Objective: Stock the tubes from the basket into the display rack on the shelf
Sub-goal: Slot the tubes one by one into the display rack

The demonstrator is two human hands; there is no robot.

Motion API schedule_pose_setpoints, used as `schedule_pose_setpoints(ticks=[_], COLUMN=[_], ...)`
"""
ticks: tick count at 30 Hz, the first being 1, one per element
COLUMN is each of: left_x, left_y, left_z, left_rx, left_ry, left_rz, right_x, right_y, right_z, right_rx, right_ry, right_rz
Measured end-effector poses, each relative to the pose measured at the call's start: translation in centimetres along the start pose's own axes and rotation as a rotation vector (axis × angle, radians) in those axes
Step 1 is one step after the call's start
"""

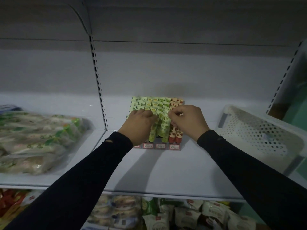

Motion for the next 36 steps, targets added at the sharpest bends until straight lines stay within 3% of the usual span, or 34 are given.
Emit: schedule_pose_setpoints(ticks=[7,22,28,36], left_x=[0.5,0.6,0.4,0.4], left_y=[-0.2,-0.4,-0.7,-0.6], left_z=[0.1,0.3,-0.2,0.2], left_rx=[0.009,-0.02,-0.014,-0.025], left_ry=[-0.042,-0.113,-0.141,-0.138], left_rz=[-0.026,-0.04,-0.055,-0.061], right_x=[0.8,1.0,1.0,0.6], right_y=[-0.1,0.6,2.2,2.3], right_z=[2.2,4.4,4.3,4.2], right_rx=[-0.027,0.018,0.098,0.078], right_ry=[-0.179,-0.472,-0.468,-0.464], right_rz=[-0.094,-0.066,-0.005,-0.018])
Point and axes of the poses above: each hand's wrist, its own y-axis towards the middle knuckle, its own z-axis out of the palm, x = y × z, the point moved 4 cm from there along y, towards the middle knuckle, and after that the axes turned 6 degrees about z, right-handed, at the moved point
